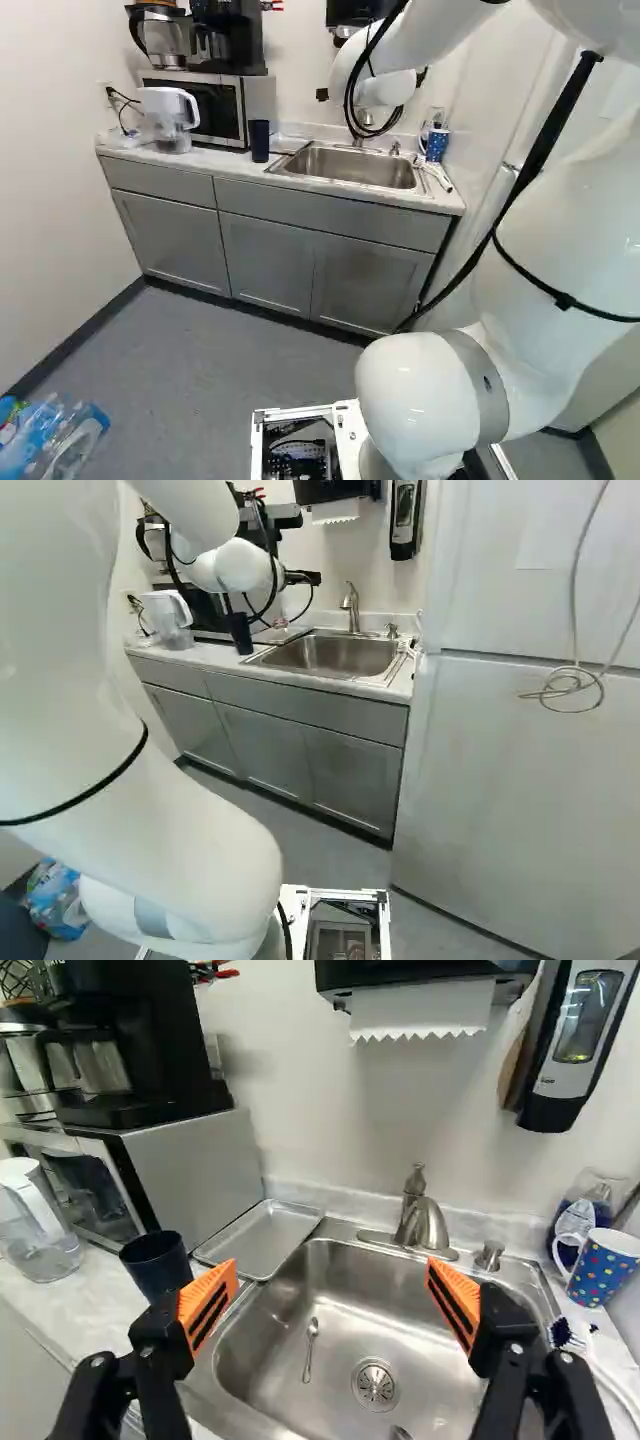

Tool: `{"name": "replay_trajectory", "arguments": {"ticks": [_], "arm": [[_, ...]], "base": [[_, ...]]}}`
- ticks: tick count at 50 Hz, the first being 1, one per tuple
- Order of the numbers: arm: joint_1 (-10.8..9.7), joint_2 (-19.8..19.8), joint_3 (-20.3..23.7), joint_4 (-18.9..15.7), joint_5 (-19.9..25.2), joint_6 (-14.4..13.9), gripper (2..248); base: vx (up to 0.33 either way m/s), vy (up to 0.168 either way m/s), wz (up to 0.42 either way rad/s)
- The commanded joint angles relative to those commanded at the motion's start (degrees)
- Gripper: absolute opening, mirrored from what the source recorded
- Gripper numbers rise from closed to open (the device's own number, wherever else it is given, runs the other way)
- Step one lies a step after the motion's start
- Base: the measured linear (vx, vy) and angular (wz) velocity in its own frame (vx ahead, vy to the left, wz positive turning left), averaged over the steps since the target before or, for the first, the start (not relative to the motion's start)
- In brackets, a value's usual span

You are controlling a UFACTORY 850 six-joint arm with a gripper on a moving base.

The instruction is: Rinse the cup and place it in the tray

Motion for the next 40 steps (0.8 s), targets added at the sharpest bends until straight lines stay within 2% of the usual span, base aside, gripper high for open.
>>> {"name": "replay_trajectory", "arguments": {"ticks": [23, 40], "arm": [[0.0, 0.0, 0.0, 0.0, 0.0, 0.0, 247], [0.0, 0.0, 0.0, 0.0, 0.0, 0.0, 247]], "base": [[0.122, 0.044, -0.013], [0.069, 0.005, 0.000]]}}
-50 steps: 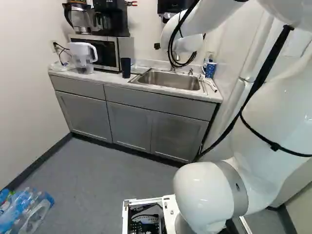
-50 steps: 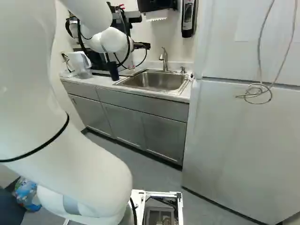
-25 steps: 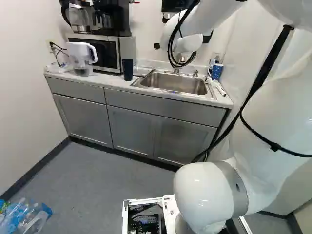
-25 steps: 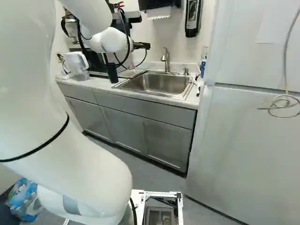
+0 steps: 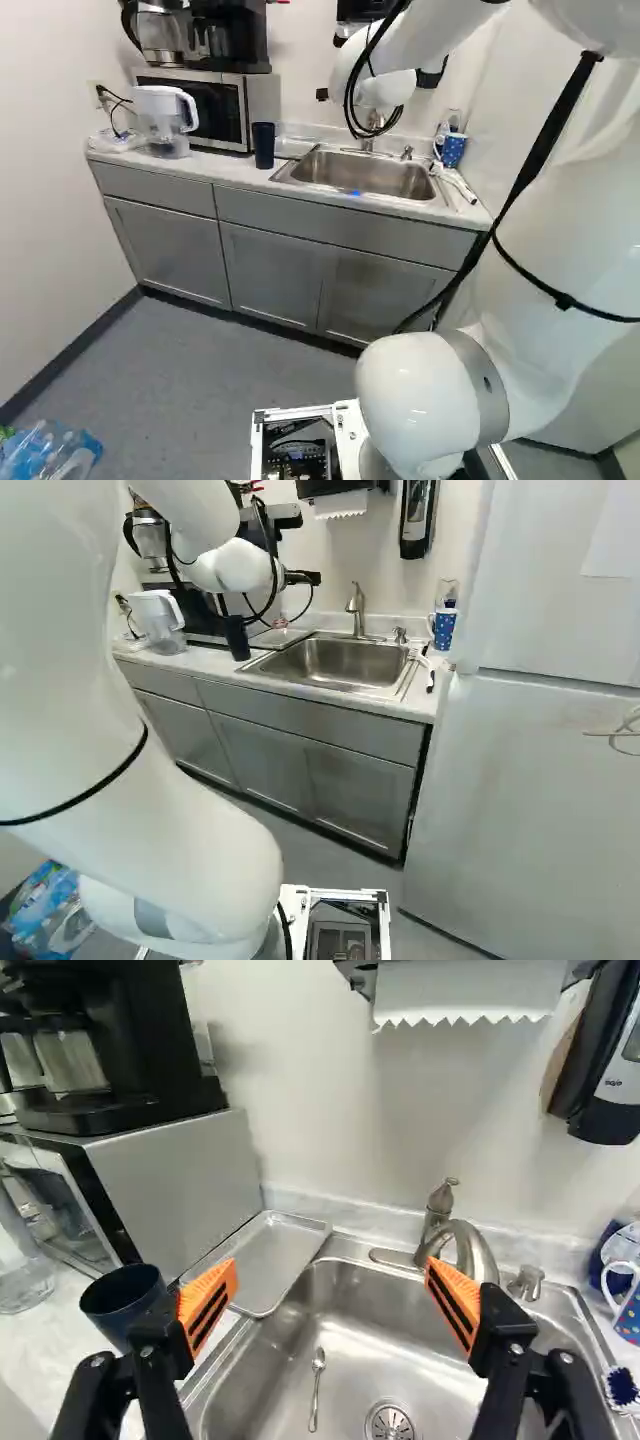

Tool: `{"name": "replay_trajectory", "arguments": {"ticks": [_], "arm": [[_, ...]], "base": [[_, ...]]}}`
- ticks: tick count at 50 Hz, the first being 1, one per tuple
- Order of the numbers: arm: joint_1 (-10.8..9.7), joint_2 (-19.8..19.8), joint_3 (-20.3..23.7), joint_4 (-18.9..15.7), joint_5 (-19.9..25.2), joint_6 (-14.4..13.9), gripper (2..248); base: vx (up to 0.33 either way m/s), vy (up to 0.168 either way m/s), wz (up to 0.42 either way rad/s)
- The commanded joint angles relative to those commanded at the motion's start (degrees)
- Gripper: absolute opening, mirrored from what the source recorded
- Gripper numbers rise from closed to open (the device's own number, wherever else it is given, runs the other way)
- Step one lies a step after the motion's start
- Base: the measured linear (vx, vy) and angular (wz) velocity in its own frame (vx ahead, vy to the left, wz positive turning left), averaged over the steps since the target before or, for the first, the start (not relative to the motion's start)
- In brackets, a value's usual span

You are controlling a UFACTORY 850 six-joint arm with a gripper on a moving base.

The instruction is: Rinse the cup and place it in the tray

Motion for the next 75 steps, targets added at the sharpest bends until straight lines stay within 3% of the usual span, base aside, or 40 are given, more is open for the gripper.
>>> {"name": "replay_trajectory", "arguments": {"ticks": [75], "arm": [[0.0, 0.0, 0.0, 0.0, 0.0, 0.0, 247]], "base": [[0.080, 0.001, 0.000]]}}
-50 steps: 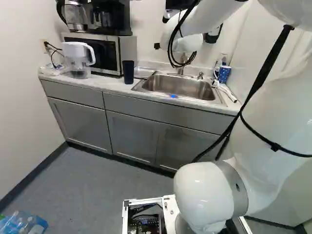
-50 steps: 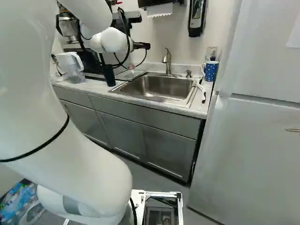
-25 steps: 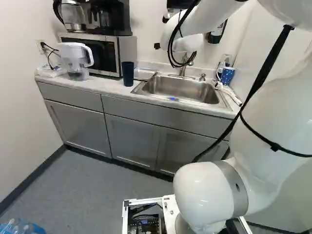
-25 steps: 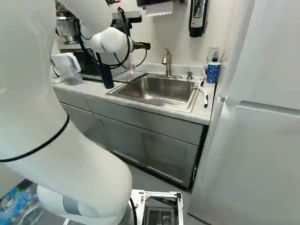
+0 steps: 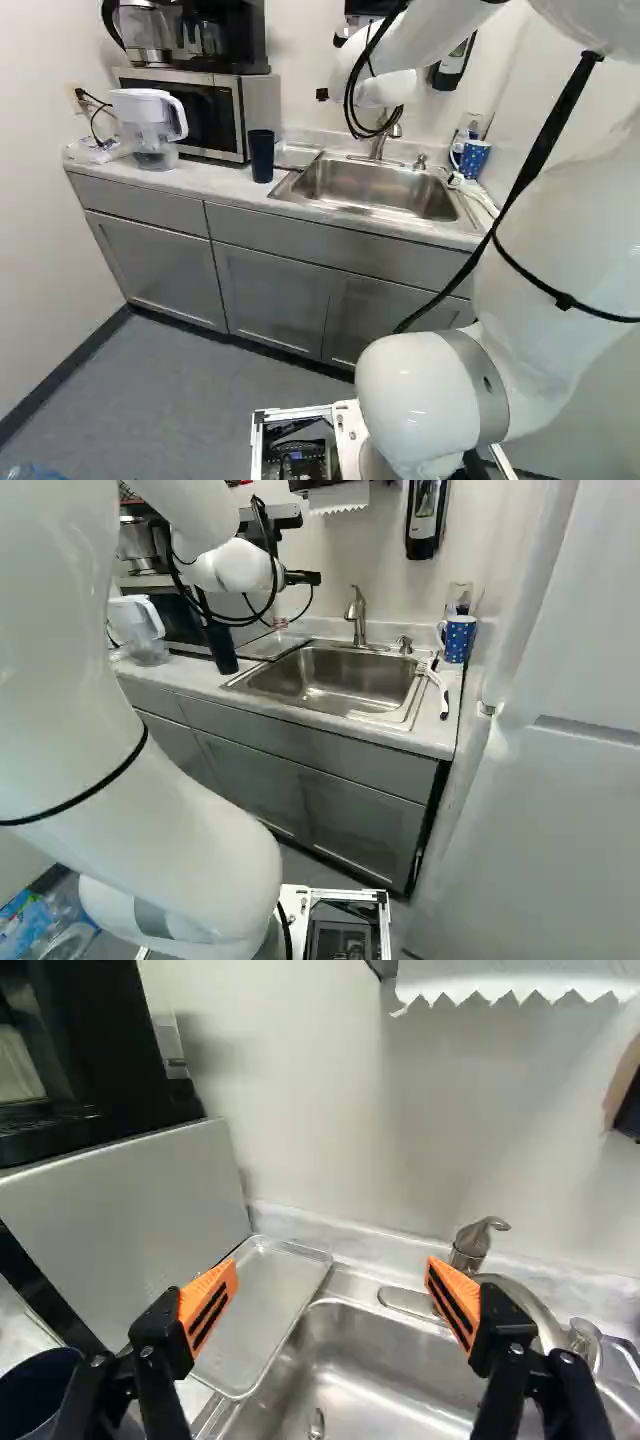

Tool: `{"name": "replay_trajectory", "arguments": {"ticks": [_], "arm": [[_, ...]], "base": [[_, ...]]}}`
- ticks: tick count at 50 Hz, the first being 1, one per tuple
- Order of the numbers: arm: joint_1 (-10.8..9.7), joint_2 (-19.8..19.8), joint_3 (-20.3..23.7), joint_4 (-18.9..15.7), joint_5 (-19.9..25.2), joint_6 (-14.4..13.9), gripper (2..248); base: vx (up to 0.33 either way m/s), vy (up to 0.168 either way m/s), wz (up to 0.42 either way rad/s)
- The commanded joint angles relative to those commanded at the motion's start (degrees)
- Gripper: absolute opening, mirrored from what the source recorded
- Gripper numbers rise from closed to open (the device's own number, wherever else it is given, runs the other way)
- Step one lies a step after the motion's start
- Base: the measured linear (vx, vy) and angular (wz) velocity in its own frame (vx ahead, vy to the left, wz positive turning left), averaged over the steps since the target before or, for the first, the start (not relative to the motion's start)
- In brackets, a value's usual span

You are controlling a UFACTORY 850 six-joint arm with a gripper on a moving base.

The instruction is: Rinse the cup and place it in the tray

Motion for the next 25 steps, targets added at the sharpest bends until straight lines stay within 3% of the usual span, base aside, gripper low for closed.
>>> {"name": "replay_trajectory", "arguments": {"ticks": [25], "arm": [[0.0, 0.0, 0.0, 0.0, 0.0, 0.0, 247]], "base": [[0.073, 0.002, 0.000]]}}
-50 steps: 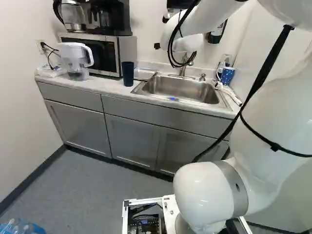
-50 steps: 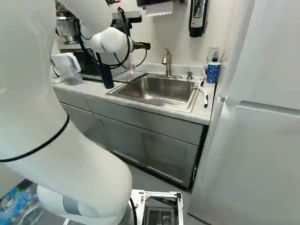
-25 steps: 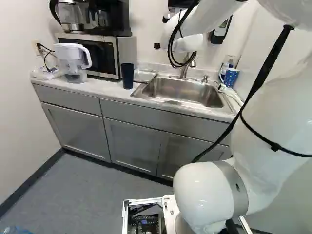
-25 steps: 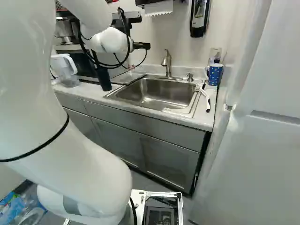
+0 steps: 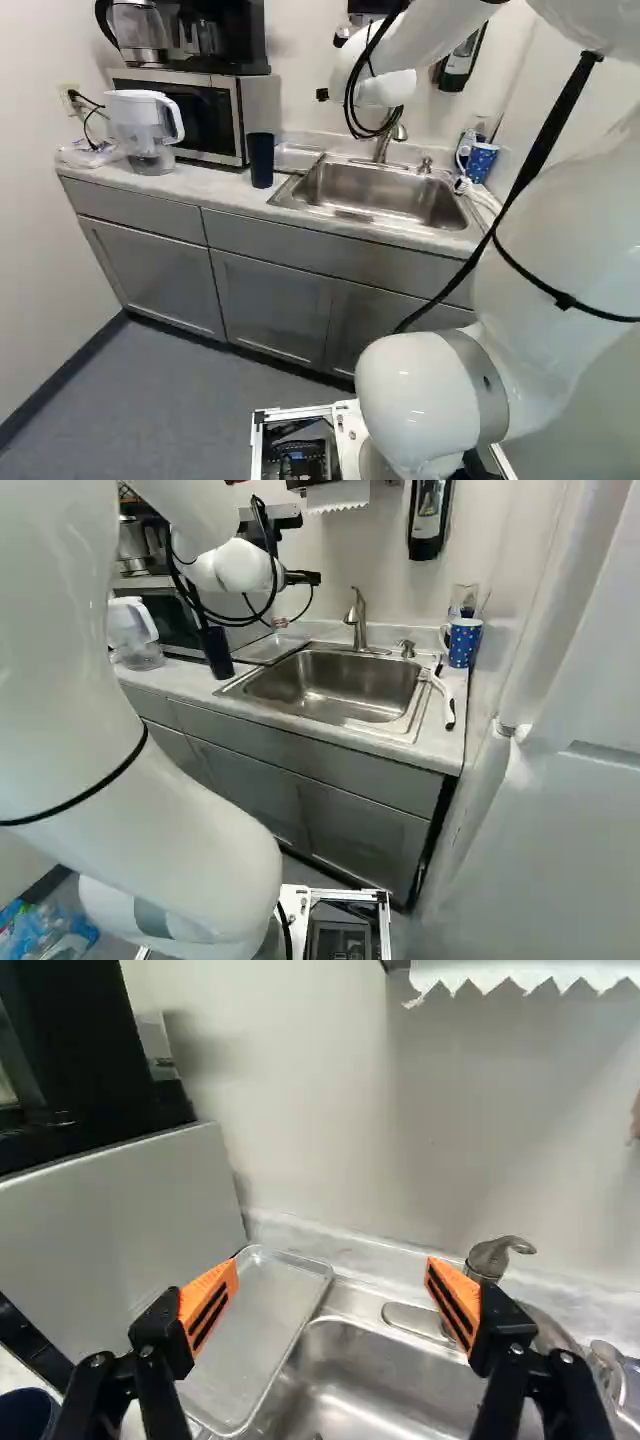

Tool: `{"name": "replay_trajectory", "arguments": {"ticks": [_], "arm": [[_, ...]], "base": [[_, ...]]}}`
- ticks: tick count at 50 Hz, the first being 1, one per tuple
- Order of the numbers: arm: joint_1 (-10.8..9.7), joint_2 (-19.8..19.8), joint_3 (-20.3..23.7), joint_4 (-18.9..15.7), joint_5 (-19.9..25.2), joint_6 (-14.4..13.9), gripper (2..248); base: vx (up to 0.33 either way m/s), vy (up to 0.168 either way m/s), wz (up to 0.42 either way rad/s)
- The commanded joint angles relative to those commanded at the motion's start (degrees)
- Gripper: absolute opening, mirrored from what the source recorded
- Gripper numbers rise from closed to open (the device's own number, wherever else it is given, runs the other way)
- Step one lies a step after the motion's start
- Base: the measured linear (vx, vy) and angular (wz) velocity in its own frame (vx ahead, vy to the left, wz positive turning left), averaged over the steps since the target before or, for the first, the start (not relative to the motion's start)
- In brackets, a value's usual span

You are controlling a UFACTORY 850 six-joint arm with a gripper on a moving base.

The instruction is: Rinse the cup and place it in the tray

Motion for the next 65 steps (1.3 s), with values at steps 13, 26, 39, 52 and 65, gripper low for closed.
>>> {"name": "replay_trajectory", "arguments": {"ticks": [13, 26, 39, 52, 65], "arm": [[0.0, 0.0, 0.0, 0.0, 0.0, 0.0, 247], [0.0, -0.4, -0.4, 0.0, 0.0, 0.0, 247], [-0.2, -1.5, -1.4, 0.0, -0.7, 0.0, 247], [-0.6, -2.6, -2.5, 0.0, -2.3, 0.0, 247], [-1.1, -3.7, -3.7, 0.0, -4.2, 0.0, 247]], "base": [[0.000, 0.000, 0.000], [0.000, 0.000, 0.000], [0.000, 0.000, 0.000], [0.000, 0.000, 0.000], [0.000, 0.000, 0.000]]}}
